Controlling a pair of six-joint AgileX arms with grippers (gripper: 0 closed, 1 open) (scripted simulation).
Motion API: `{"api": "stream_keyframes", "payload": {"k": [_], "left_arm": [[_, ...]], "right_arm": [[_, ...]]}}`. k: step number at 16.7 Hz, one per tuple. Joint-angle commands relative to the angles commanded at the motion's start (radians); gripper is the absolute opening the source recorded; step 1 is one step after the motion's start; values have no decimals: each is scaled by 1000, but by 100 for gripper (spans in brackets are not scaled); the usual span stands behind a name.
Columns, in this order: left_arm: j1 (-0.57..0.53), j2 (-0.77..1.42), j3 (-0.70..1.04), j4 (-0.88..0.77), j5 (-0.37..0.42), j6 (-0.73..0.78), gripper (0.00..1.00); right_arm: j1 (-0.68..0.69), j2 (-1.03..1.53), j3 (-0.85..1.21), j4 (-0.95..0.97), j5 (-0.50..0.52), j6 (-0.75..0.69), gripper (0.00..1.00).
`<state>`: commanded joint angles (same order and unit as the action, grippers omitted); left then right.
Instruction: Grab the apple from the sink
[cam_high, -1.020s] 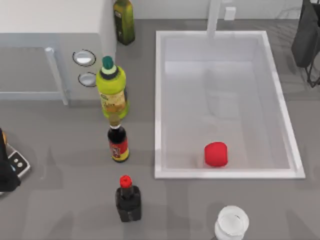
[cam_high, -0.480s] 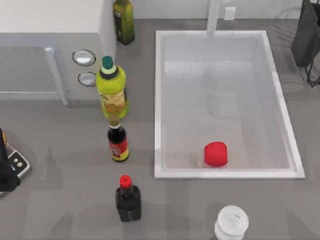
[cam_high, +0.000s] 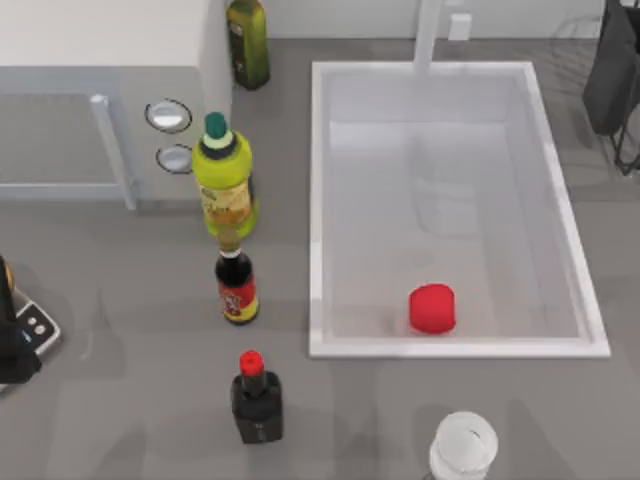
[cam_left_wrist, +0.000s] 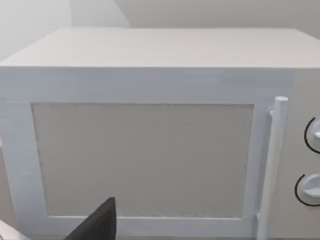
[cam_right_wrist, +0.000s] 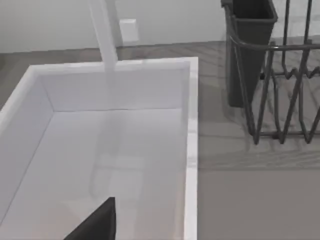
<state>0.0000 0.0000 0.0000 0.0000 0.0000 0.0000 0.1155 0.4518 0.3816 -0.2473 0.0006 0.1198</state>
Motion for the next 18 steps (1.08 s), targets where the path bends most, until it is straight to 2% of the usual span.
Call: {"api": "stream_keyframes", "payload": {"k": [12, 18], "left_arm": [[0, 0, 0, 0, 0, 0, 100], [0, 0, 0, 0, 0, 0, 100]], "right_arm": [[285, 1231, 947, -610, 2, 295, 100], [377, 1646, 1256, -808, 2, 392, 100]]}}
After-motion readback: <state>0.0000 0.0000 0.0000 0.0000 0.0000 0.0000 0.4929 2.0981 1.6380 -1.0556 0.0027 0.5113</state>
